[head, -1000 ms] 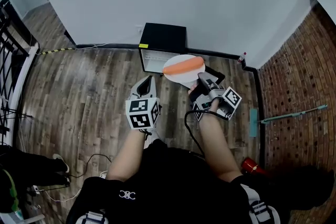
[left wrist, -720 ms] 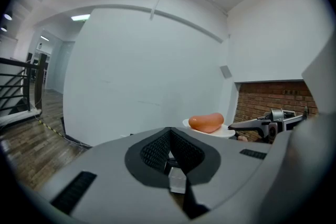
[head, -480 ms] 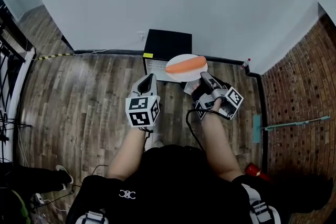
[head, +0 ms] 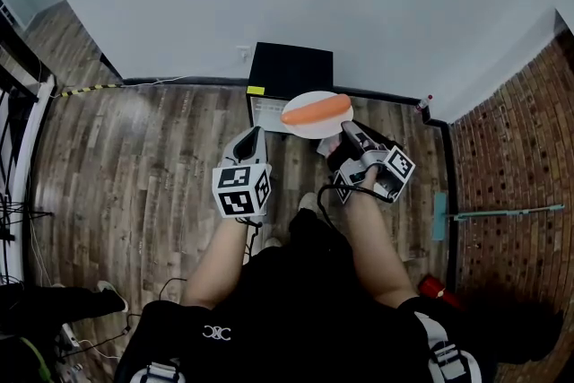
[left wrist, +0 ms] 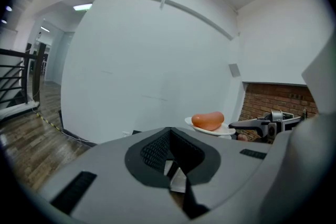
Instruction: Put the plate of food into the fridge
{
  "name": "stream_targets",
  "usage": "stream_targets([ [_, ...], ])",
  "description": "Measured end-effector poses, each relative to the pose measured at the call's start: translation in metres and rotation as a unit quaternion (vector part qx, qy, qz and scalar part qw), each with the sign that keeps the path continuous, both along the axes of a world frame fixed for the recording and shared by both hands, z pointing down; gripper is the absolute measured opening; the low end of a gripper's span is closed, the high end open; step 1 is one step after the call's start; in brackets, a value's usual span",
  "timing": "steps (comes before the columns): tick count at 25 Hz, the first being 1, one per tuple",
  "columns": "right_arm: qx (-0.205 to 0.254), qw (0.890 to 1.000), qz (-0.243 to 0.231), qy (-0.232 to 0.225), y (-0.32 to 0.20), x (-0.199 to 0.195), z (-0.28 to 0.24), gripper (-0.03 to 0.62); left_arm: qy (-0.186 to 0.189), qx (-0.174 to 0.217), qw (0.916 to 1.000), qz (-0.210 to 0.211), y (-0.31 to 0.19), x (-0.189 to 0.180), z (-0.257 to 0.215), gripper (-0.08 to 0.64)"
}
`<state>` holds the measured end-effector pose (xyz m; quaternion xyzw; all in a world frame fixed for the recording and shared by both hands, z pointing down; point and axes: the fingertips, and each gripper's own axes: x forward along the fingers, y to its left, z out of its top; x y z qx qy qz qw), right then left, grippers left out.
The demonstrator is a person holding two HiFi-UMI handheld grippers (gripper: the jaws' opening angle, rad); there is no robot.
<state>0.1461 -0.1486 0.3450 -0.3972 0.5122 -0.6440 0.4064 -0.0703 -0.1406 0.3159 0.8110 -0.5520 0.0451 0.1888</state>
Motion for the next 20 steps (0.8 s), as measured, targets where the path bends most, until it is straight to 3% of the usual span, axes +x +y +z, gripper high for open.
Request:
stream_targets([
  [6,0.006,1.0,-0.009,0.004,-0.035,0.003,0.009,0.032,-0.005,-0.004,0.9999,-0.008,-0.034,0.002,0.009,-0.003],
  [12,-0.002,1.0,-0.021,0.009,-0.122,0.01,0.032,0.032,-0.015,-0.025,0.9994,-0.017,-0.123,0.006,0.024,-0.003],
  [20,0.004,0.999,-0.033,0.012,-0.132,0.018,0.054,0.032,-0.019,-0.033,0.9991,-0.02,-0.141,0.017,0.042,-0.003],
])
